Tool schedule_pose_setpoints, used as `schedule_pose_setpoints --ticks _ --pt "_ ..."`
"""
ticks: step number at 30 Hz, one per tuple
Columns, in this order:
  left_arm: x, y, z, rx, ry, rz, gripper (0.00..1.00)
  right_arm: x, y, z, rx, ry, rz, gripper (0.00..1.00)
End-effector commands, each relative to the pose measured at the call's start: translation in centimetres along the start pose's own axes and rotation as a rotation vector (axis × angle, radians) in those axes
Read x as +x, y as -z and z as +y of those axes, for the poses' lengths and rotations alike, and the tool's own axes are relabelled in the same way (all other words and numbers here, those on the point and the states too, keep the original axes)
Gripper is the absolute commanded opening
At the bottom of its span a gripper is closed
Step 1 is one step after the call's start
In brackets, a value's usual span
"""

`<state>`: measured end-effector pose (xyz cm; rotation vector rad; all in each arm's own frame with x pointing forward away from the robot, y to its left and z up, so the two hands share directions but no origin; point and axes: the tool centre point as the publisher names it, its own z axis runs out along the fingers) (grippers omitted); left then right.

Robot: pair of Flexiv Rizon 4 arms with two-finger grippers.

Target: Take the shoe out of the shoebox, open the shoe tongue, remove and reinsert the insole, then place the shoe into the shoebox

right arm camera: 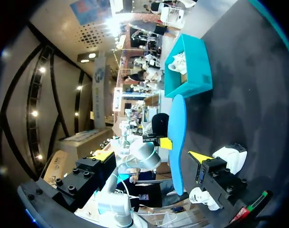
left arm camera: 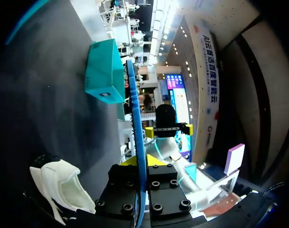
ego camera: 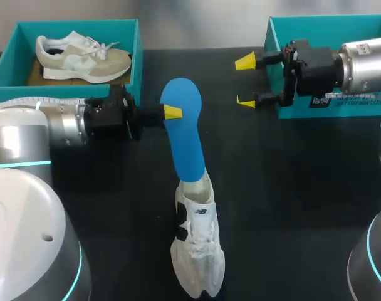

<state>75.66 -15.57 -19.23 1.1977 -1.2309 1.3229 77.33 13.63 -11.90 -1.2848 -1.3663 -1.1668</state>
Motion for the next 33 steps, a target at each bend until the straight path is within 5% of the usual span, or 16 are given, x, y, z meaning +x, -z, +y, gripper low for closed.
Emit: schedule_pose_setpoints --ticks 1,10,15,24,33 --pt "-0.1 0.0 0.0 0.000 0.000 -0.001 0.00 2.2 0.0 -1.1 0.013 -0.009 -0.177 1.00" --pt "-0.1 0.0 0.0 0.000 0.000 -0.001 0.00 4.8 -0.9 -2.6 0.062 -0.029 -0.446 1.00" --pt "-0.1 0.0 0.0 0.000 0.000 -0.001 0.00 7.4 -1.7 -2.0 0.139 -0.069 -0.660 1.00" --pt "-0.1 0.0 0.0 0.000 0.000 -0.001 0.00 10.6 -3.1 -1.4 0.148 -0.138 -1.013 1.00" --pt "-0.1 0.0 0.0 0.000 0.000 -0.001 0.00 11.3 -4.2 -1.9 0.128 -0.155 -1.247 1.00"
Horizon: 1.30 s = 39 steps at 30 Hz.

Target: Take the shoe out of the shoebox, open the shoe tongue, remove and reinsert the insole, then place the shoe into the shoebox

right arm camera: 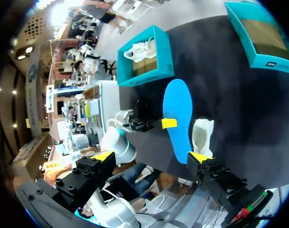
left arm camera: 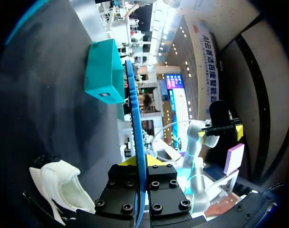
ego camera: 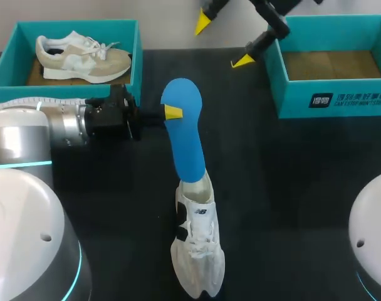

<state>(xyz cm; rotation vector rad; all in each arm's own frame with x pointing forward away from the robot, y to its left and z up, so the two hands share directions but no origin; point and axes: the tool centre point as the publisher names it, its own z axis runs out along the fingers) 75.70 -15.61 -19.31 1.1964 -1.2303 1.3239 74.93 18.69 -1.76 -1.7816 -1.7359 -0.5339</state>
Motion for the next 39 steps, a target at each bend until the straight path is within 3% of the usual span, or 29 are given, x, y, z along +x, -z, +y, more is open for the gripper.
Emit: schedule_pose_setpoints --ticks 1,9,21,28,34,39 --pt "0.0 0.0 0.0 0.000 0.000 -0.002 0.00 0.7 -0.5 -0.2 -0.008 -0.026 -0.566 1.00" --pt "0.0 0.0 0.0 0.000 0.000 -0.002 0.00 1.5 -1.3 -0.5 -0.033 -0.018 -0.680 1.00" --pt "0.0 0.0 0.0 0.000 0.000 -0.002 0.00 3.9 -3.2 0.3 0.006 0.018 -0.881 1.00" --pt "0.0 0.0 0.0 0.000 0.000 -0.002 0.00 4.4 -4.5 0.8 0.008 0.019 -0.930 1.00" --pt "0.0 0.0 0.0 0.000 0.000 -0.002 0.00 4.3 -4.9 0.8 -0.018 0.048 -0.871 1.00" --pt "0.0 0.0 0.0 0.000 0.000 -0.002 0.00 4.2 -2.7 0.6 -0.108 0.115 -0.614 1.00"
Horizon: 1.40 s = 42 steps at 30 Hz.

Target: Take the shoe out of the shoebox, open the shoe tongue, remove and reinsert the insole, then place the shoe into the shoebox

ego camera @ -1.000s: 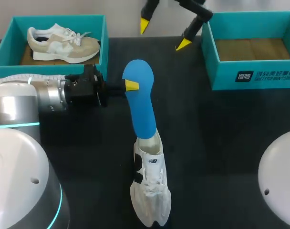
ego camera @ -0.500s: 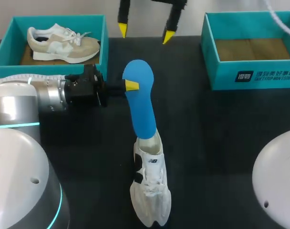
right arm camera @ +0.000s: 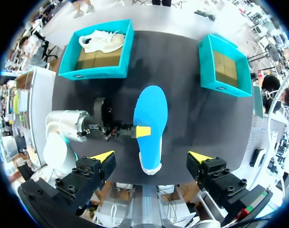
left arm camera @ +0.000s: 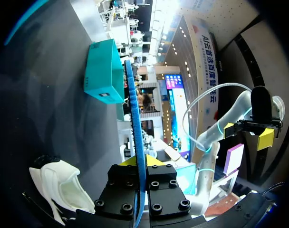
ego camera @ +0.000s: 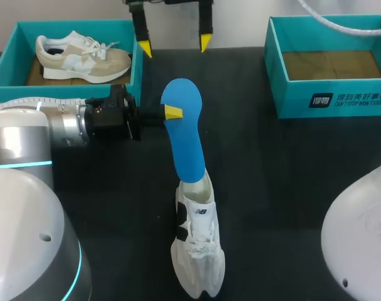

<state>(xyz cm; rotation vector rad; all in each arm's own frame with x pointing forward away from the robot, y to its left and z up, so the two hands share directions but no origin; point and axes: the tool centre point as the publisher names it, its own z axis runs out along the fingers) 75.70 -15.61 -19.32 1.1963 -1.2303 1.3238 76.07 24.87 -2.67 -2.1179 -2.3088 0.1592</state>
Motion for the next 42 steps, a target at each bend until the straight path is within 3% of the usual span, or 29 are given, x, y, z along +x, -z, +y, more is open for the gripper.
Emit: schedule_pose_setpoints --ticks 1,4,7,12,17,30,42 --pt "0.0 0.0 0.0 0.000 0.000 -0.002 0.00 -1.6 1.9 -0.9 -0.101 0.011 0.197 1.00" --pt "0.0 0.0 0.0 0.000 0.000 -0.002 0.00 -2.6 3.3 -1.0 -0.102 0.013 0.237 1.00" --pt "0.0 0.0 0.0 0.000 0.000 -0.002 0.00 -4.1 4.0 -1.1 -0.091 0.007 0.376 1.00" --pt "0.0 0.0 0.0 0.000 0.000 -0.002 0.00 -5.5 3.8 -1.0 -0.076 0.017 0.629 1.00" --pt "0.0 0.0 0.0 0.000 0.000 -0.002 0.00 -5.4 3.3 -0.5 -0.070 0.018 0.797 1.00" --pt "0.0 0.0 0.0 0.000 0.000 -0.002 0.00 -6.2 1.2 -0.7 -0.133 0.012 1.111 1.00" --pt "0.0 0.0 0.0 0.000 0.000 -0.002 0.00 -6.8 -1.1 -0.3 -0.133 -0.041 1.324 1.00"
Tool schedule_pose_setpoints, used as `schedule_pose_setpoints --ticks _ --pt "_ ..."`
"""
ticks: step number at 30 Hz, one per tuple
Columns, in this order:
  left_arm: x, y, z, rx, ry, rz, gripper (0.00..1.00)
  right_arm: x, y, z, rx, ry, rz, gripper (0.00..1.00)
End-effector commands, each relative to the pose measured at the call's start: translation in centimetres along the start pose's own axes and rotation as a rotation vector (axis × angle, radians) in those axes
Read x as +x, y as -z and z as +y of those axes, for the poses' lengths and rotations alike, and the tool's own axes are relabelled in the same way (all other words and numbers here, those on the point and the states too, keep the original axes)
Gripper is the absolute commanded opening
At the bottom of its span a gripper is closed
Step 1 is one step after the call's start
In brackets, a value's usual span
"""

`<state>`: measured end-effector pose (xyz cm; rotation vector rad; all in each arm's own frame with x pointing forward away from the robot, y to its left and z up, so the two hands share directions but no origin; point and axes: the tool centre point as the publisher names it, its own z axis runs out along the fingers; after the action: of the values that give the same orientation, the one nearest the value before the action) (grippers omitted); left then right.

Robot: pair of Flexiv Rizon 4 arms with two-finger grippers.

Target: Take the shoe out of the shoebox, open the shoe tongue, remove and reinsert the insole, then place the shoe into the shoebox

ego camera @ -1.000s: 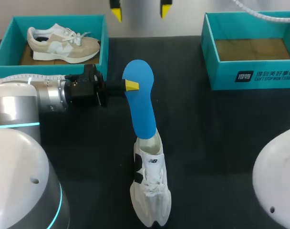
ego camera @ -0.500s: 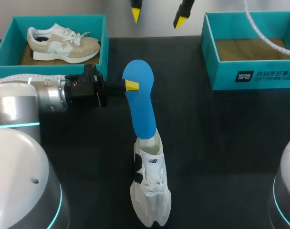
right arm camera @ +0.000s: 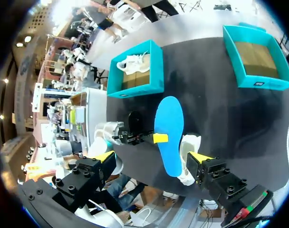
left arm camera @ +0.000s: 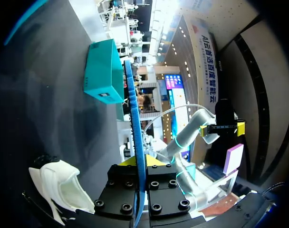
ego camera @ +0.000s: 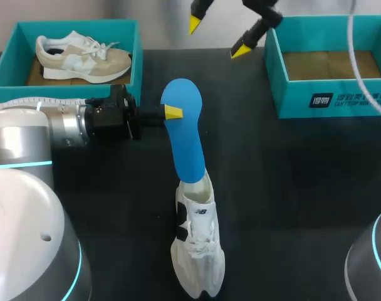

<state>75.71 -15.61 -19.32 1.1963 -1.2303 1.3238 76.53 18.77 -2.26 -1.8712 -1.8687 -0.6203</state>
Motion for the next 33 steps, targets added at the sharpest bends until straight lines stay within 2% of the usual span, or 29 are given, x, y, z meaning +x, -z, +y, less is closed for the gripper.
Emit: schedule_pose_setpoints --ticks 1,4,10,14,20,27,33 --pt "0.0 0.0 0.0 0.000 0.000 -0.002 0.00 -1.6 -0.5 -0.1 -0.007 -0.014 0.648 1.00" --pt "0.6 0.4 0.1 -0.015 -0.060 -0.001 0.00 -2.4 -0.8 0.0 -0.024 -0.024 0.685 1.00" --pt "1.8 0.9 0.2 0.013 -0.387 -0.039 0.00 -3.8 -0.9 0.1 -0.058 -0.047 0.763 1.00" --pt "2.1 0.9 0.0 0.013 -0.504 -0.073 0.00 -4.2 -1.1 0.3 -0.046 -0.066 0.806 1.00" --pt "2.6 1.5 -0.2 0.025 -0.648 -0.054 0.00 -4.9 -0.9 0.4 -0.044 -0.084 0.858 1.00" --pt "4.0 2.5 -0.3 0.037 -0.809 -0.013 0.00 -5.4 -1.2 0.5 -0.033 -0.098 0.884 1.00" --pt "5.7 2.9 -0.5 0.061 -1.108 0.012 0.00 -5.8 -1.7 0.6 -0.026 -0.094 0.927 1.00"
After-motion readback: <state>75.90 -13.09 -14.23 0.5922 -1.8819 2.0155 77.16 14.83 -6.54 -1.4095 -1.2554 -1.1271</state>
